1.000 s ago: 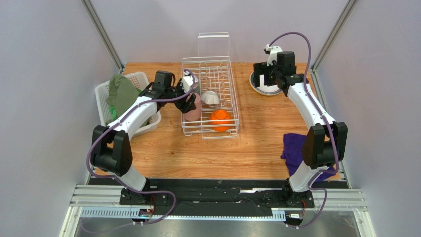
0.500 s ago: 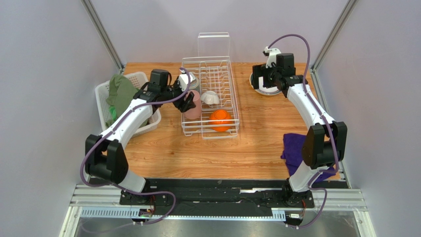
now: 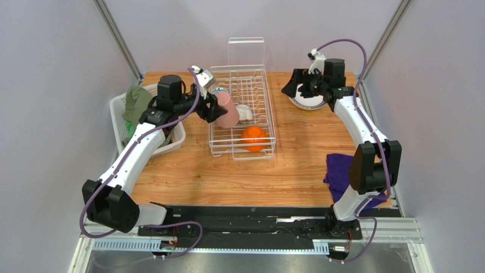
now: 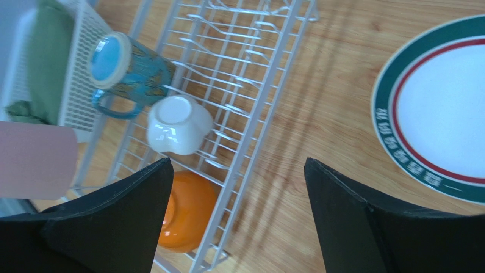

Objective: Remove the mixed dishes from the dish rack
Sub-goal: Pick up the cup from the dish rack, then place the cup at the center of the board.

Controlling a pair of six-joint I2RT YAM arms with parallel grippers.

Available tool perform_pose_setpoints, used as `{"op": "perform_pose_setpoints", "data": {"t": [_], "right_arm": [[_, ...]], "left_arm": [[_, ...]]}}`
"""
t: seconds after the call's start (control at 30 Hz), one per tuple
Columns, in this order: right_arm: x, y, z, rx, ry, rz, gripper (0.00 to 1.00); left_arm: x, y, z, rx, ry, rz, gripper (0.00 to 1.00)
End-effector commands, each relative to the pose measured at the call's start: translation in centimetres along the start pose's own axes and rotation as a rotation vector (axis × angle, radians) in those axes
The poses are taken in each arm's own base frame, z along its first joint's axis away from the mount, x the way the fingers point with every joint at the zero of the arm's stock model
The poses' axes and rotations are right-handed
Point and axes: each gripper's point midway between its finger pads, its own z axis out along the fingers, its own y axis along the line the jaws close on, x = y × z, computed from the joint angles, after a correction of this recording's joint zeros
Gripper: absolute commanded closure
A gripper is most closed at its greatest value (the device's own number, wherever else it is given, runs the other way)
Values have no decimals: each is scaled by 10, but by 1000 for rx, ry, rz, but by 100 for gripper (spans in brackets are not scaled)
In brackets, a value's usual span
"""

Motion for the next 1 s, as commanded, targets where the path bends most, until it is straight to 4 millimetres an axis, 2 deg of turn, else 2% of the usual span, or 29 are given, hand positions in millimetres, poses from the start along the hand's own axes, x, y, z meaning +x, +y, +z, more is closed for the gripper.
{"op": "perform_pose_setpoints", "data": {"t": [0.0, 0.07, 0.2, 0.27, 0.3, 0.37, 0.4, 0.43, 0.47, 0.5, 0.67, 0.7, 0.97], "right_arm": [[-34, 51, -12, -291, -97, 108, 11], [-31, 61, -13, -358, -90, 155, 14], [-34, 74, -16, -463, -146, 159, 20], [-22, 77, -15, -504, -123, 206, 24], [-27, 81, -17, -532, -150, 185, 25], [-16, 83, -16, -566, -136, 218, 25], [-21, 90, -22, -609, -158, 218, 25], [-11, 90, -22, -624, -151, 245, 25], [-19, 96, -27, -661, -205, 204, 25], [-19, 100, -31, -680, -206, 246, 25], [-33, 123, -44, -767, -265, 243, 29], [-34, 128, -45, -778, -265, 245, 30], [-36, 176, -43, -877, -263, 238, 30]], "left_arm": [[-82, -19, -20, 54, -238, -51, 100], [-92, -25, -23, 81, -278, -112, 100], [-126, -34, -35, 112, -412, -146, 100], [-136, -37, -40, 130, -455, -197, 100], [-140, -37, -41, 136, -472, -218, 100], [-148, -37, -45, 160, -511, -300, 100], [-147, -37, -45, 175, -513, -361, 100], [-148, -36, -45, 181, -520, -380, 100], [-150, -35, -45, 184, -535, -383, 100], [-149, -35, -45, 183, -536, -395, 100], [-143, -34, -39, 215, -551, -475, 100], [-139, -34, -37, 225, -547, -512, 100], [-144, -37, -38, 290, -603, -573, 100]]}}
